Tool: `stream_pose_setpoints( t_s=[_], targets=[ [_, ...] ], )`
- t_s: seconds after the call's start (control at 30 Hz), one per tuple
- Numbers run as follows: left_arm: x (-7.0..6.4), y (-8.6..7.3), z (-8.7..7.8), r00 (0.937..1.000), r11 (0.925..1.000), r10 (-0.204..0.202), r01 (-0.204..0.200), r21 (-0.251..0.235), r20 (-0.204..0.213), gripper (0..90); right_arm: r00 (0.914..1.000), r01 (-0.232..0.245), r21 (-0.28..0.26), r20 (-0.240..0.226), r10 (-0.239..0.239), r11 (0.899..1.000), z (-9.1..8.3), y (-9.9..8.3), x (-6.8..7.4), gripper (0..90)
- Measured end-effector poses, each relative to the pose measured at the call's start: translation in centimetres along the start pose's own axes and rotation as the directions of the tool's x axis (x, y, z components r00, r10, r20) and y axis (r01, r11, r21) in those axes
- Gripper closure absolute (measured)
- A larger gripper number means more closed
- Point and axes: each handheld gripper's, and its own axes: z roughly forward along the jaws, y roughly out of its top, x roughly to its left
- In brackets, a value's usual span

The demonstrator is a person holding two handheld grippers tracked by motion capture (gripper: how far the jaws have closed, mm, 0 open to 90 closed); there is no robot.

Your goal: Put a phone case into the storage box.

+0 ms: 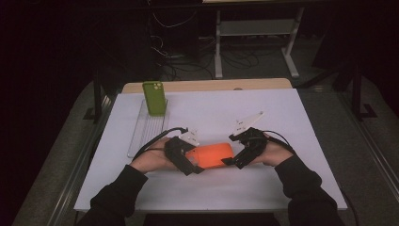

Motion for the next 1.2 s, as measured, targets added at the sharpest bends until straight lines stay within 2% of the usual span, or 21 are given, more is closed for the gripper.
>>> stream_pose_setpoints(
  t_s=[0.13,0.17,0.2,0.27,0.3,0.4,0.47,0.5,0.53,0.57,0.63,0.7,0.77,0.87,1.0,1.03,1.07,1.1,1.13,1.17,1.2],
  targets=[
    [0.3,0.1,-0.3,0.9966,0.9976,-0.068,0.069,0.013,-0.047,15.6,0.9944,-0.088,-0.050,0.053,0.091,0.995,-0.1,-0.6,-0.1,6.4],
    [0.4,0.2,-0.3,0.9947,0.9966,-0.082,0.082,0.009,-0.063,15.6,0.9925,-0.095,-0.059,0.072,0.099,0.994,-0.1,-0.8,-0.1,5.8],
    [0.5,0.2,-0.5,0.9940,0.9966,-0.078,0.080,0.022,-0.076,15.6,0.9894,-0.113,-0.063,0.084,0.118,0.992,0.0,-0.9,-0.1,5.5],
    [0.6,0.2,-0.6,0.9894,0.9940,-0.105,0.108,0.020,-0.100,15.6,0.9834,-0.127,-0.091,0.119,0.137,0.988,-0.1,-1.2,-0.2,4.1],
    [0.6,0.2,-0.6,0.9862,0.9923,-0.122,0.124,0.006,-0.111,15.6,0.9802,-0.149,-0.115,0.114,0.162,0.982,-0.1,-1.4,-0.3,4.6],
    [1.0,0.2,-1.0,0.9786,0.9874,-0.157,0.158,0.001,-0.133,15.6,0.9762,-0.162,-0.141,0.121,0.180,0.977,-0.1,-1.9,-0.3,4.1],
    [1.2,0.3,-1.2,0.9770,0.9864,-0.164,0.164,-0.007,-0.137,15.6,0.9741,-0.154,-0.153,0.141,0.176,0.976,0.2,-2.3,-0.2,2.9],
    [1.3,0.3,-1.5,0.9783,0.9878,-0.154,0.155,0.002,-0.139,15.6,0.9728,-0.157,-0.152,0.147,0.179,0.976,0.3,-2.4,-0.1,2.3],
    [1.3,0.3,-1.5,0.9756,0.9855,-0.169,0.170,-0.003,-0.141,15.6,0.9701,-0.157,-0.149,0.162,0.181,0.976,0.5,-2.5,-0.1,1.6],
    [1.3,0.3,-1.5,0.9717,0.9831,-0.183,0.182,-0.021,-0.150,15.6,0.9683,-0.149,-0.143,0.179,0.174,0.978,0.7,-2.5,0.0,1.5],
    [1.5,0.3,-1.8,0.9748,0.9865,-0.162,0.164,-0.003,-0.153,15.6,0.9660,-0.131,-0.141,0.204,0.158,0.981,0.9,-2.5,0.1,1.5],
    [1.5,0.3,-1.8,0.9739,0.9855,-0.169,0.169,-0.009,-0.152,15.6,0.9630,-0.096,-0.132,0.238,0.126,0.987,1.1,-2.5,0.3,1.5],
    [1.5,0.3,-1.8,0.9750,0.9864,-0.164,0.164,-0.009,-0.151,15.6,0.9616,-0.076,-0.133,0.252,0.108,0.988,1.1,-2.5,0.5,1.6],
    [1.5,0.3,-1.8,0.9744,0.9857,-0.167,0.168,-0.004,-0.150,15.6,0.9545,-0.043,-0.139,0.287,0.082,0.989,1.3,-2.3,0.8,1.6],
    [1.5,0.3,-1.7,0.9741,0.9857,-0.167,0.168,-0.006,-0.153,15.6,0.9345,0.019,-0.136,0.355,0.031,0.991,1.5,-2.1,1.4,1.5],
    [1.6,0.3,-1.7,0.9744,0.9857,-0.167,0.168,-0.005,-0.151,15.6,0.9294,0.035,-0.122,0.369,0.012,0.992,1.4,-2.1,1.5,1.5],
    [1.6,0.3,-1.7,0.9745,0.9856,-0.168,0.169,-0.005,-0.149,15.6,0.9215,0.073,-0.112,0.388,-0.024,0.991,1.5,-2.1,1.5,1.5],
    [1.6,0.3,-1.7,0.9745,0.9860,-0.165,0.167,-0.001,-0.153,15.6,0.9186,0.066,-0.111,0.395,-0.017,0.992,1.6,-2.1,1.6,1.5],
    [1.6,0.3,-1.7,0.9745,0.9862,-0.164,0.166,-0.002,-0.153,15.6,0.9105,0.090,-0.096,0.411,-0.042,0.991,1.6,-2.1,1.7,1.5],
    [1.6,0.3,-1.7,0.9749,0.9865,-0.162,0.164,0.000,-0.153,15.6,0.9091,0.083,-0.102,0.415,-0.033,0.991,1.6,-2.0,1.8,1.5],
    [1.7,0.3,-1.7,0.9764,0.9882,-0.150,0.153,0.006,-0.156,15.6,0.8976,0.113,-0.086,0.436,-0.065,0.990,1.7,-2.0,1.9,1.5]
  ],
)
